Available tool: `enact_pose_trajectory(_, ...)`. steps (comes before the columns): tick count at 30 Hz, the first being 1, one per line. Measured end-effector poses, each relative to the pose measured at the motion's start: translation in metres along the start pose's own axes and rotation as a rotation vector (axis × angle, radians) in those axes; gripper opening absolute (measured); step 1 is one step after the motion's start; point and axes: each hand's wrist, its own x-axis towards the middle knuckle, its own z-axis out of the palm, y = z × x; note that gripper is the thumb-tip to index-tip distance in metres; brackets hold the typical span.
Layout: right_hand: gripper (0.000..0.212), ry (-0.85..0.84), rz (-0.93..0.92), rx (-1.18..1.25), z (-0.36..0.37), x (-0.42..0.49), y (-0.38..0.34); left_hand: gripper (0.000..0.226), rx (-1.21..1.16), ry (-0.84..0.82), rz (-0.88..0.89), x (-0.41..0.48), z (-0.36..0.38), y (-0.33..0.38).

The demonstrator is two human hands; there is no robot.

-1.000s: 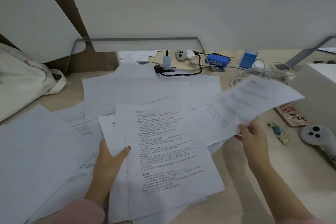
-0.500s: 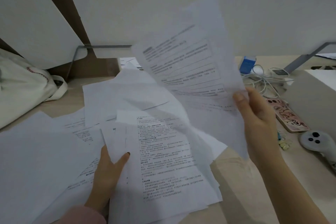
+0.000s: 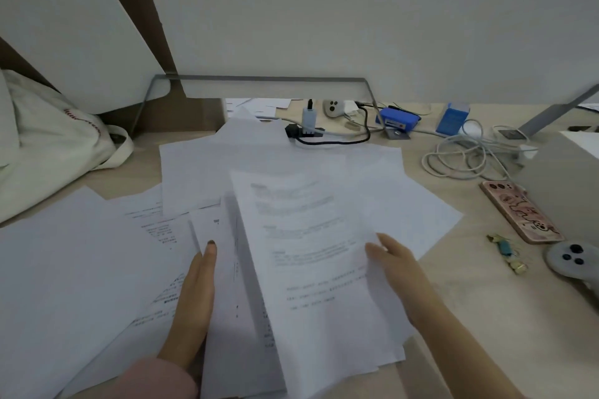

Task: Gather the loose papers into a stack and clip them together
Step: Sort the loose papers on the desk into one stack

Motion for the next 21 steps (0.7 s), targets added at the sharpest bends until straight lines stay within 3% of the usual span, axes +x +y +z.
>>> enact_pose_trajectory(2, 0.027, -0.043, 0.046, -0.060, 0.011, 0.002, 0.011, 0.063, 0.040, 0.001, 0.041, 0.003, 0.000, -0.002)
enact_pose_trajectory(4, 0.025, -0.107, 0.035, -0.092, 0.017, 0.006, 0.018, 0.037, 0.070, -0.002, 0.083, 0.004, 0.001, -0.004)
enact_pose_trajectory(6, 0.021, -0.115, -0.001, -0.083, 0.019, 0.008, 0.016, 0.028, 0.118, -0.008, 0.120, 0.001, 0.001, -0.006)
enact_pose_trajectory(8, 0.024, -0.001, -0.048, -0.037, 0.012, 0.014, 0.015, 0.029, 0.174, 0.004, 0.148, 0.002, 0.000, -0.011)
enact_pose_trajectory(12, 0.044, 0.402, 0.000, 0.087, -0.022, 0.027, 0.017, 0.030, 0.238, 0.018, 0.219, -0.001, 0.001, -0.014)
enact_pose_trajectory(14, 0.050, 0.467, 0.087, 0.148, -0.042, 0.031, 0.021, 0.029, 0.263, 0.027, 0.252, -0.002, 0.001, -0.015)
enact_pose_trajectory(16, 0.049, 0.419, 0.172, 0.257, -0.055, 0.031, 0.023, 0.028, 0.289, 0.031, 0.262, -0.001, 0.000, -0.017)
enact_pose_trajectory(19, 0.004, 0.292, 0.208, 0.498, -0.060, 0.027, 0.018, 0.028, 0.315, 0.032, 0.264, -0.001, 0.000, -0.018)
enact_pose_trajectory(21, 0.023, 0.204, 0.201, 0.654, -0.063, 0.027, 0.016, 0.028, 0.321, 0.036, 0.260, -0.001, 0.001, -0.018)
